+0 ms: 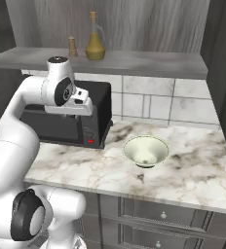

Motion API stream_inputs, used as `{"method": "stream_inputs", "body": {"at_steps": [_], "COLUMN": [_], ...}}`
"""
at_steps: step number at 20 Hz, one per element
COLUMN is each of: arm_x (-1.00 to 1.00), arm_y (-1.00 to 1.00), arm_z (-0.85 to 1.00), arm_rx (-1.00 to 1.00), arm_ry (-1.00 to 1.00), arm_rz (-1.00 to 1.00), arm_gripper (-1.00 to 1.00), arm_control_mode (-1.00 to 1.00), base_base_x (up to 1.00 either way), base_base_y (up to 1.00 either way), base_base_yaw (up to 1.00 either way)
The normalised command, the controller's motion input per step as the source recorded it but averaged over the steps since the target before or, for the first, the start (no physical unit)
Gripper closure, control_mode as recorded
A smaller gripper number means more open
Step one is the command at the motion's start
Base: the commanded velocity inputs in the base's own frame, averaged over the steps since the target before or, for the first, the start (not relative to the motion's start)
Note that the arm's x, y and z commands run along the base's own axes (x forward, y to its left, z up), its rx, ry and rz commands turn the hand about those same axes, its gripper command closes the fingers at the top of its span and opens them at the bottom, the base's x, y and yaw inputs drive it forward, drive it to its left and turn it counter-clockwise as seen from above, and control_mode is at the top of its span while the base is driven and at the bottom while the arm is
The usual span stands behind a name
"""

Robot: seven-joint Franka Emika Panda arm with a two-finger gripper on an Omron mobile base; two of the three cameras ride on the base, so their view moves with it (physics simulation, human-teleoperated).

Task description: Retrieve the bottle and the shaker from the cabinet and place them next to the mixing bowl on the counter. Then add garlic from the fridge to the mixing bowl.

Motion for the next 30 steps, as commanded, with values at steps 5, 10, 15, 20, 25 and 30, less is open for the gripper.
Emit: {"method": "stream_inputs", "body": {"at_steps": [5, 10, 15, 20, 25, 30], "arm_x": [-0.1, -0.17, -0.06, 0.0, 0.0, 0.0], "arm_y": [-0.01, -0.28, -0.42, -0.24, -0.01, 0.0], "arm_z": [0.21, 0.42, 0.46, 0.64, 0.65, 0.55], "arm_rx": [0.02, 0.07, 0.1, 0.09, 0.0, 0.0], "arm_ry": [-0.15, -0.27, -0.25, -0.3, -0.23, -0.19], "arm_rz": [0.0, -0.01, -0.02, 0.0, -0.01, 0.0], "arm_gripper": [-1.0, -1.0, -1.0, -1.0, -1.0, -1.0], "arm_control_mode": [-1.0, -1.0, -1.0, -1.0, -1.0, -1.0], "base_base_x": [0.0, 0.0, 0.0, 0.0, 0.0, 0.0], "base_base_y": [0.0, 0.0, 0.0, 0.0, 0.0, 0.0], "base_base_yaw": [0.0, 0.0, 0.0, 0.0, 0.0, 0.0]}}
